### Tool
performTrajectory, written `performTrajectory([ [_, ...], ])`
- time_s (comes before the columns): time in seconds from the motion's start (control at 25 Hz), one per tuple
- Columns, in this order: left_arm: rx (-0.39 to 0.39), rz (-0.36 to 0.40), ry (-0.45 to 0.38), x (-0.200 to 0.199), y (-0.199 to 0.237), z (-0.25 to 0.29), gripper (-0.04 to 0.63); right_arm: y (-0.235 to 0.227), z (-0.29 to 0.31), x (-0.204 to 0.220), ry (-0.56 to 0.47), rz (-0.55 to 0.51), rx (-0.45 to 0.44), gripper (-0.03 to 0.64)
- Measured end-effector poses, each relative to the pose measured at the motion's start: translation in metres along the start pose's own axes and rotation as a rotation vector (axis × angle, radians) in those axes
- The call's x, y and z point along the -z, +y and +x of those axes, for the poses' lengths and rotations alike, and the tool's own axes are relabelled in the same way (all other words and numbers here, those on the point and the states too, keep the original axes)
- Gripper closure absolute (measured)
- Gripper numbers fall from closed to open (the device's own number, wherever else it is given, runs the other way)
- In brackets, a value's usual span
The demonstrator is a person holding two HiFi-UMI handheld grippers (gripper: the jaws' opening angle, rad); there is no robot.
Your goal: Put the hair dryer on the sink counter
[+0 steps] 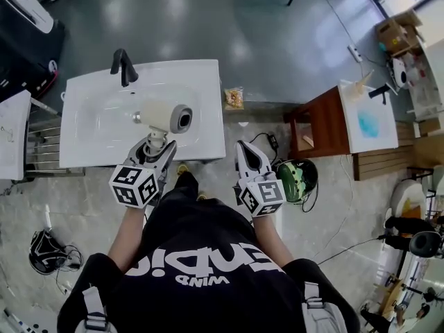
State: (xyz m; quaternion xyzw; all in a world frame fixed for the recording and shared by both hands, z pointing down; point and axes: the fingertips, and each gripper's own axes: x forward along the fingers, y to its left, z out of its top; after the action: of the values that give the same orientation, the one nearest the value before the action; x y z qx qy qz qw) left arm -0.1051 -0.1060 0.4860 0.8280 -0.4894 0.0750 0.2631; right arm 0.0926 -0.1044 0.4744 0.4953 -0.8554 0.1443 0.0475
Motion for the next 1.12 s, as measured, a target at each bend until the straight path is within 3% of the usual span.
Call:
performTrajectory([
  [0.52, 0.044, 0.033, 0.044, -0.048, 0.045, 0.051, 0.331, -0.003, 0.085, -0.036, -0.031, -0.025, 0.005, 0.598],
  [1.12, 0.061, 0.048, 0.088, -0.069, 0.056, 0.087, 0.331, -0.025, 0.119, -0.055, -0.032, -0.021, 0.042, 0.598],
])
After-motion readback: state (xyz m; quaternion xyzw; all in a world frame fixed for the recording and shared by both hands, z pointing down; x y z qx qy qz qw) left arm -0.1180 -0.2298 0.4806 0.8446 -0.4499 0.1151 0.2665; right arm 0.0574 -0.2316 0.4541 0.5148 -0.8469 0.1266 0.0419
